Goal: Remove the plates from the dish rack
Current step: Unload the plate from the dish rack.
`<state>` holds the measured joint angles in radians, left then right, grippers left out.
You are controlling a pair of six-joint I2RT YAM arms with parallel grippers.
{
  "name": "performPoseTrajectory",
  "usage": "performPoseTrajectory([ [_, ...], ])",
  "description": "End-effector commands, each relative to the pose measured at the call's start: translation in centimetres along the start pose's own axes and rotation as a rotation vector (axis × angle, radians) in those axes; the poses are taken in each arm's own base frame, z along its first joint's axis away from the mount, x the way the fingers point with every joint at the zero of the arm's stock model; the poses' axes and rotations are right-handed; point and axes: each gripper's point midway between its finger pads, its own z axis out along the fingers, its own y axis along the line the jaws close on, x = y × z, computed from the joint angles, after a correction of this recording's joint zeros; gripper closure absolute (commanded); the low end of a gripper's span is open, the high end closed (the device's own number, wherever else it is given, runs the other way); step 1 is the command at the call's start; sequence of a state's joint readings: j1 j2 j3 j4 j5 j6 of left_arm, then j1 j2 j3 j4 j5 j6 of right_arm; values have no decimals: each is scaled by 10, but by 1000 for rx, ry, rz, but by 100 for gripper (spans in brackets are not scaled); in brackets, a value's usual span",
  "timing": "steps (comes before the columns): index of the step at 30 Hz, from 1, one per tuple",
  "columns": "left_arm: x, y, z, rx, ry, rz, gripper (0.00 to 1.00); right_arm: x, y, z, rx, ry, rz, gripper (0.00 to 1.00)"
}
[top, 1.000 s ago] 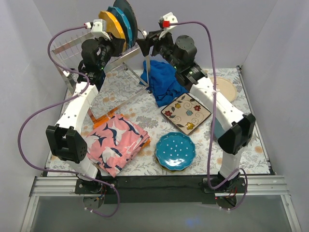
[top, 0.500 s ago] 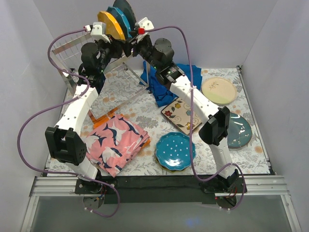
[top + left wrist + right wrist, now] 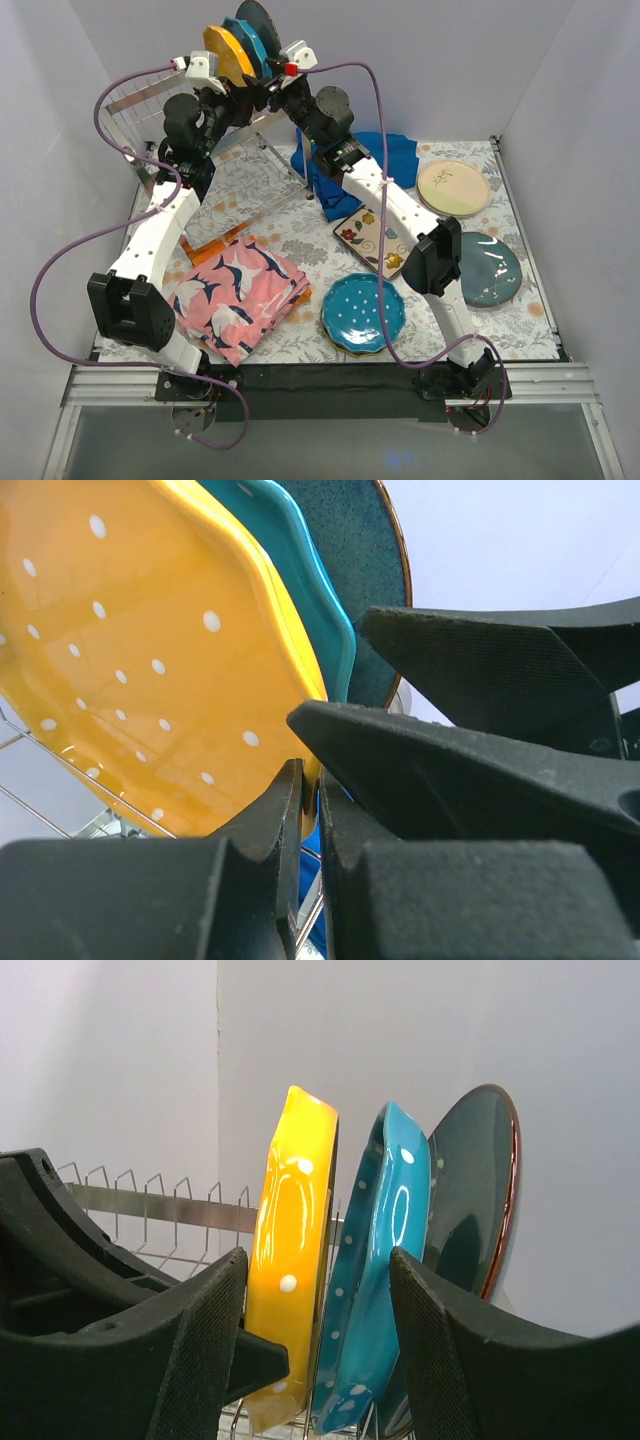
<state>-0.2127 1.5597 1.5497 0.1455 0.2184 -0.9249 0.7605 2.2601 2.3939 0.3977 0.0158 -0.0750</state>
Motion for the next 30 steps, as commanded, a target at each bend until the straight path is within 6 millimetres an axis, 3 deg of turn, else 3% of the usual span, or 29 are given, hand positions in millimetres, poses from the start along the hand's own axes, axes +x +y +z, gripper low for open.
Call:
performPoseTrajectory([
  [1,-53,-36,-29,100,-108,24,100,-44,-4,5,6,-140,-25,36],
  [7,-41,-44,-32,164,-116,69,100,-19,-7,6,32,-99,-42,35],
  [12,-38,-49,-32,194,-123,103,100,-10,-8,5,36,-74,-46,35],
  [18,-35,-51,-36,208,-130,141,100,-17,-8,0,37,-67,-22,35],
  [30,-25,-54,-35,232,-121,183,100,-34,11,-2,6,-96,-59,31],
])
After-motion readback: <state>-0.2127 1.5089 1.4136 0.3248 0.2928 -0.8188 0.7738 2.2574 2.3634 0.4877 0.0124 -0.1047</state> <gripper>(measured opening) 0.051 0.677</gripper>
